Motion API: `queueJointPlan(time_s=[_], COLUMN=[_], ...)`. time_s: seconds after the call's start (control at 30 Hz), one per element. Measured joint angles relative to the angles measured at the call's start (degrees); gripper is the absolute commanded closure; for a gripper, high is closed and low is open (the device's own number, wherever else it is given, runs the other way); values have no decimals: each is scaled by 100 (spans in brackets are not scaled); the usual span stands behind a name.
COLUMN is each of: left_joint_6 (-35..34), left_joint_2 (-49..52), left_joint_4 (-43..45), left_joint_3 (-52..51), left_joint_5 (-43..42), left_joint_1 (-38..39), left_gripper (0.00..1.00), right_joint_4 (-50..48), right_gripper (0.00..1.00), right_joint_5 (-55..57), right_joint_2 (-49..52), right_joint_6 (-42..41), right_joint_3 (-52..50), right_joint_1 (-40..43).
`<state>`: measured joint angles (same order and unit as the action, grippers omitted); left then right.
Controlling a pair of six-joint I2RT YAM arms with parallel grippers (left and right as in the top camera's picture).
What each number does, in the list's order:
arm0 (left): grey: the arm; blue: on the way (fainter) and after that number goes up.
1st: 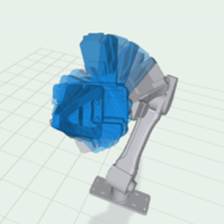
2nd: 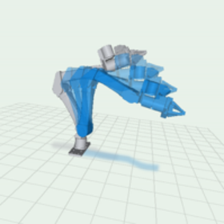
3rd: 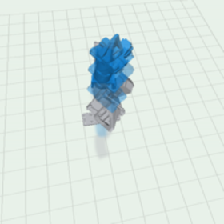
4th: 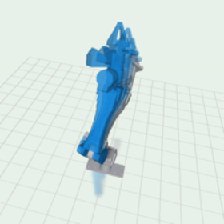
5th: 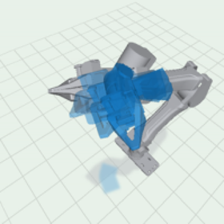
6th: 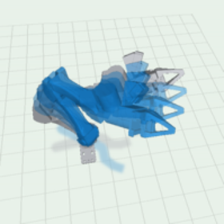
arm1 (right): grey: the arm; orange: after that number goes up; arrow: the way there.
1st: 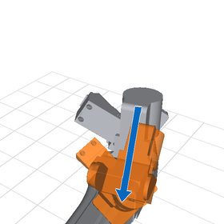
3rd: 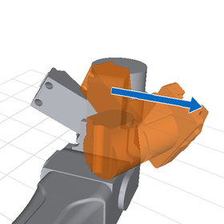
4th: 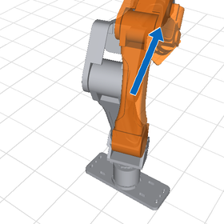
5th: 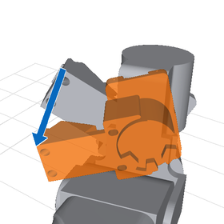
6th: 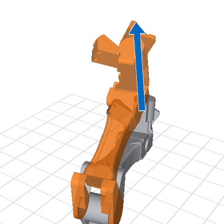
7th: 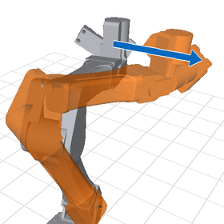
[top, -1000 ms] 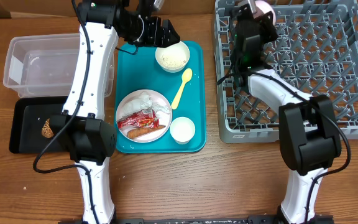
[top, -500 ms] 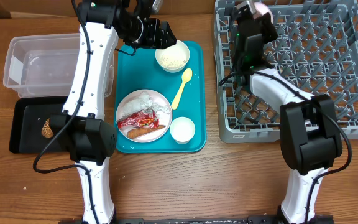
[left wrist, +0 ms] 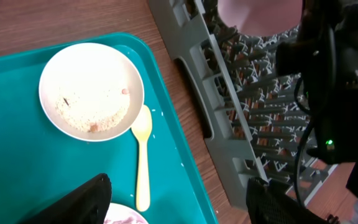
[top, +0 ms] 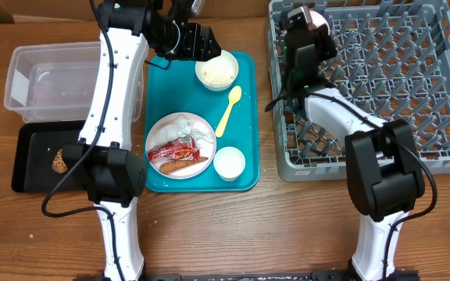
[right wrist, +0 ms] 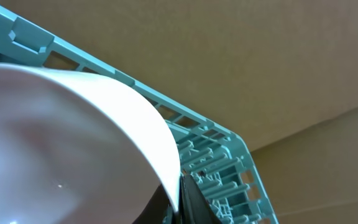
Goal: Sort waste into correct bins and load items into the dishwasher
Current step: 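Carry the bowl with the right gripper and set it in the dish rack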
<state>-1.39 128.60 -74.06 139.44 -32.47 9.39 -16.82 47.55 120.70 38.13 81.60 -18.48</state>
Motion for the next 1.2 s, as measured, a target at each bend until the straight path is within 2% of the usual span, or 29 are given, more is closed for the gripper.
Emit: queueJointPlan(time_s=[0.17, 0.23, 0.27, 0.3, 0.4, 0.5, 0.7, 0.97, 1.1, 1.13, 1.2], left_joint_6=[0, 0, 0, 0, 0, 0, 0, 0, 59, 116, 205], left_joint_2=[0, 0, 0, 0, 0, 0, 0, 0, 0, 0, 0], left_joint_4=[55, 87, 87, 98, 101, 118, 177, 299, 236, 197, 122], left_joint_3=[0, 0, 0, 0, 0, 0, 0, 0, 0, 0, 0], left_joint_5=[2, 22, 44, 87, 173, 249, 369, 389, 409, 420, 472], left_joint_1=[0, 0, 0, 0, -2, -2, -2, -177, -297, -323, -354], left_gripper=[27, 27, 27, 27, 27, 27, 27, 26, 27, 27, 27], right_joint_4=[28, 50, 48, -17, -157, -396, -520, -382, 404, 894, 1650], right_gripper=[66, 62, 58, 48, 35, 29, 24, 15, 4, 0, 0], right_joint_5=[278, 345, 391, 474, 649, 855, 1082, 1134, 881, 645, 131], right_joint_2=[0, 0, 0, 0, 0, 0, -4, -387, -758, -903, -1156], right_joint_6=[-15, 2, -7, -22, 7, 7, -90, -787, -1325, -1563, -1906], right_joint_3=[0, -4, -4, -4, -9, -9, -9, -9, -7, 2, -9], right_joint_1=[-341, -474, -540, -636, -754, -844, -949, -975, -1005, -1040, -1141])
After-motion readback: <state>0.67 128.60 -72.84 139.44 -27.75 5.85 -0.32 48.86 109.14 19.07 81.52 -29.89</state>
